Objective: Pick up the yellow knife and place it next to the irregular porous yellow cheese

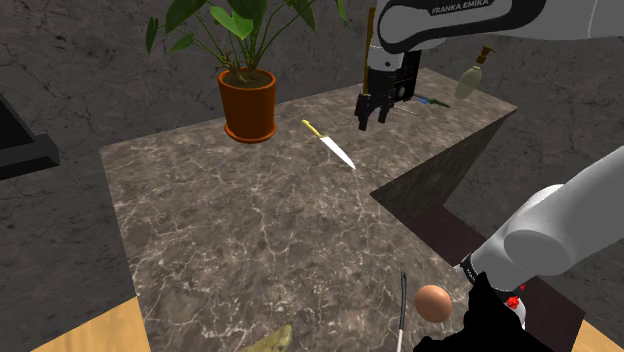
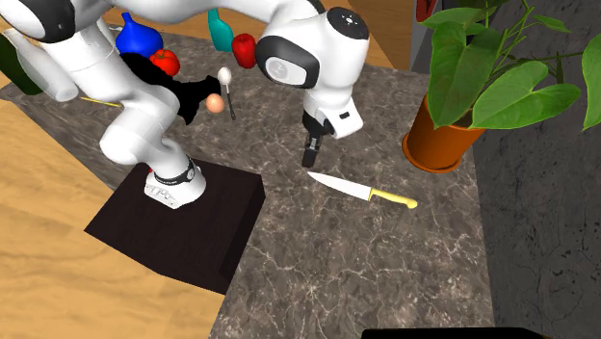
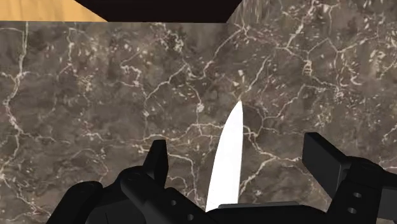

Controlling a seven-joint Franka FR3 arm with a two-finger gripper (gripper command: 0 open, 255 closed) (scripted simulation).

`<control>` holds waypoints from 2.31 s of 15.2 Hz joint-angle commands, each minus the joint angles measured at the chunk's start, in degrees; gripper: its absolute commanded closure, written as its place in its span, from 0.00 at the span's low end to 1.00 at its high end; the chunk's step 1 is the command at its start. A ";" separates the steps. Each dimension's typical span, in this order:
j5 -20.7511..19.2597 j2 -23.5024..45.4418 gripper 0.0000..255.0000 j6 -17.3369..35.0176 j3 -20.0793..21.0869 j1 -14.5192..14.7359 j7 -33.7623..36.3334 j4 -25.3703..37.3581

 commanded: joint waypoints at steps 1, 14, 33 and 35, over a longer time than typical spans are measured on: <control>-0.81 4.24 0.00 1.34 0.43 0.20 0.44 2.80; -7.27 35.45 0.00 0.07 1.26 2.74 3.17 34.37; -8.66 43.41 1.00 3.32 0.90 3.36 3.48 38.84; -8.66 43.41 1.00 3.32 0.90 3.36 3.48 38.84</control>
